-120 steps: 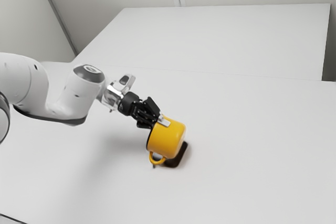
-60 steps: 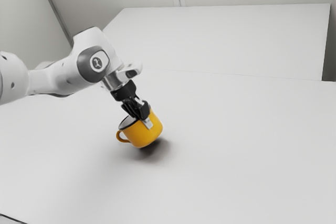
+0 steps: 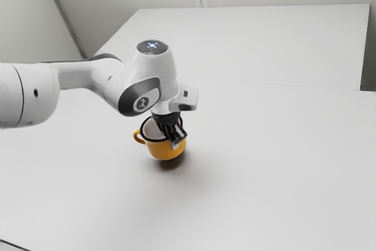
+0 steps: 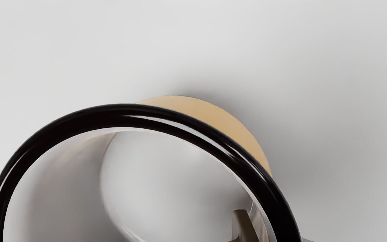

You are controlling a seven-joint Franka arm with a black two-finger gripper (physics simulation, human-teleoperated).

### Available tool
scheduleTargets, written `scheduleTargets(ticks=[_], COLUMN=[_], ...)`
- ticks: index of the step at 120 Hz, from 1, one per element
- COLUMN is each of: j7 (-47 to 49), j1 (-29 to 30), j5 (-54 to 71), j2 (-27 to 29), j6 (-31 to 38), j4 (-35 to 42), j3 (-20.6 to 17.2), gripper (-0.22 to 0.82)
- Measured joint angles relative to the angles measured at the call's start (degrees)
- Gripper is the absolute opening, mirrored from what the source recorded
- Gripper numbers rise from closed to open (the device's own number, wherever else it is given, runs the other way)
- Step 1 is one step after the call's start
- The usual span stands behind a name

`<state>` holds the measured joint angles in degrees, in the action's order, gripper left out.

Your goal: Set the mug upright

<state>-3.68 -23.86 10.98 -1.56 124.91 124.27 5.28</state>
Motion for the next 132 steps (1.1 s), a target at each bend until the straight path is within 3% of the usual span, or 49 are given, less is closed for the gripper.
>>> scheduleTargets(ticks=[12,35,57,78,91,109,132], j7=[3.0,7.6,10.9,12.2,12.7,13.2,10.1], j1=[0.6,8.1,6.0,6.7,6.9,6.7,6.8], j5=[1.0,1.7,1.8,0.6,0.0,-0.7,-7.2], j2=[-1.1,-3.1,-4.7,-4.5,-2.5,1.2,-0.4], j6=[1.6,3.2,4.1,5.0,5.3,4.8,-4.8], j4=[0.0,0.1,0.0,-0.1,-0.2,-2.0,-16.6], j3=[0.0,0.0,0.0,0.0,0.0,0.3,1.0], gripper=[-0.16,-0.16,-0.15,0.21,0.36,0.48,0.54])
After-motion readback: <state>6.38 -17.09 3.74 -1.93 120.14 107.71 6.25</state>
